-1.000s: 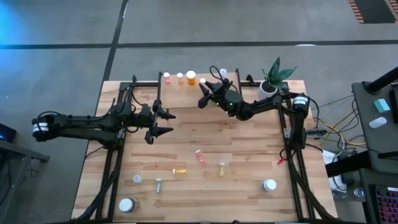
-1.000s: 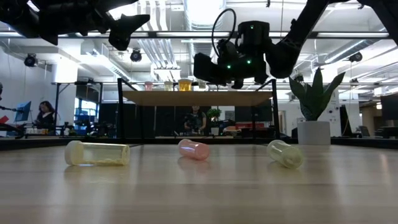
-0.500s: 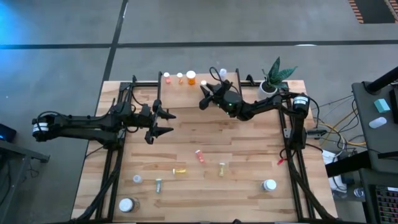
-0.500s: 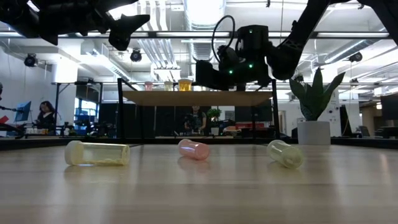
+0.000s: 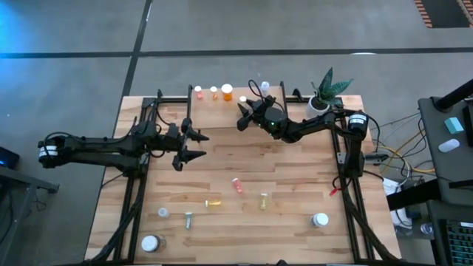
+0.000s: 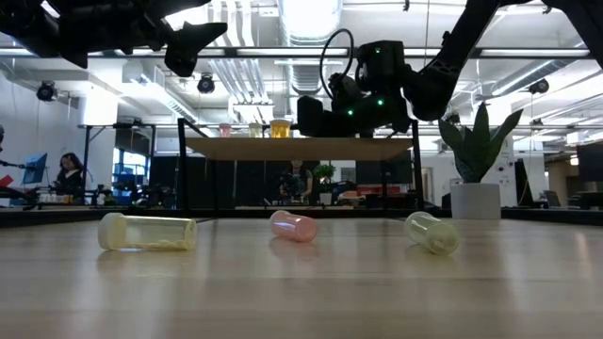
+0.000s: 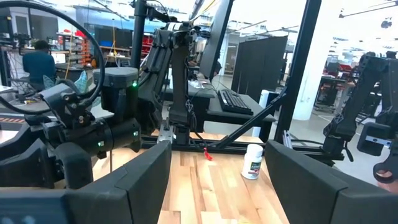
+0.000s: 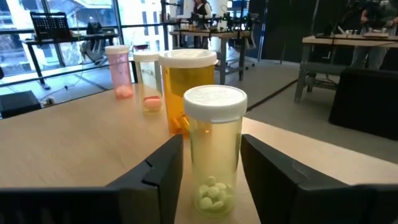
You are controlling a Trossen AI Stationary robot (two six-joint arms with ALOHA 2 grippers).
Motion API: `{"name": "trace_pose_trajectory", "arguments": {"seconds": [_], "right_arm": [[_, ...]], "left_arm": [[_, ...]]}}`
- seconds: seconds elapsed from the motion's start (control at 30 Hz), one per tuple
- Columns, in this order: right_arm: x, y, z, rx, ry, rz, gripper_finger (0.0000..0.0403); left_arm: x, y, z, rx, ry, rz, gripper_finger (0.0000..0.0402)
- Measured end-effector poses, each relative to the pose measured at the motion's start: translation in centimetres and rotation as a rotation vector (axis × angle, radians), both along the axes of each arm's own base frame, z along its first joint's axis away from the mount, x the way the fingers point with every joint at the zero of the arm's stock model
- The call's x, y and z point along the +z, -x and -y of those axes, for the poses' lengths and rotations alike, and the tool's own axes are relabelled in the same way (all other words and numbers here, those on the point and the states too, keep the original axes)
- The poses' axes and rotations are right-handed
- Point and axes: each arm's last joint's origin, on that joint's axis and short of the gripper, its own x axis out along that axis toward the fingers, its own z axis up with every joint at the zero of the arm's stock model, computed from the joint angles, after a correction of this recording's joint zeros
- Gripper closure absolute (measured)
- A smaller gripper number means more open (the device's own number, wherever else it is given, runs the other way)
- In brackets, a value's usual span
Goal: Pick and place medicine bottles onto shelf by color
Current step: Put the right yellow pill bottle on the shelf
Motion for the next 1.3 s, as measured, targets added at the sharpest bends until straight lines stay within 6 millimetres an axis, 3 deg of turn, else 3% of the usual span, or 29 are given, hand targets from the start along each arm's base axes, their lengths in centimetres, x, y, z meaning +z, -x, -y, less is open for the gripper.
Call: {"name": "trace_pose_trajectory", "arguments": {"seconds": [0.37,0.9,1.1,1.3], "right_arm": [[0.4,-0.1,-0.5,0.014,0.014,-0.016,0.0219],[5.1,1.4,-3.0,0.024,0.001,-0.086,0.0215],[8.0,3.1,-3.6,0.029,-0.035,-0.154,0.0215],[13.7,4.0,-2.7,0.096,-0.121,-0.243,0.0215]], "left_arm": [[0.0,0.0,0.0,0.000,-0.001,0.000,0.0157],[0.0,0.0,0.0,0.000,-0.001,0.000,0.0157],[0.0,0.0,0.0,0.002,-0.001,0.001,0.0157],[0.0,0.0,0.0,0.007,0.000,0.001,0.0157]]}}
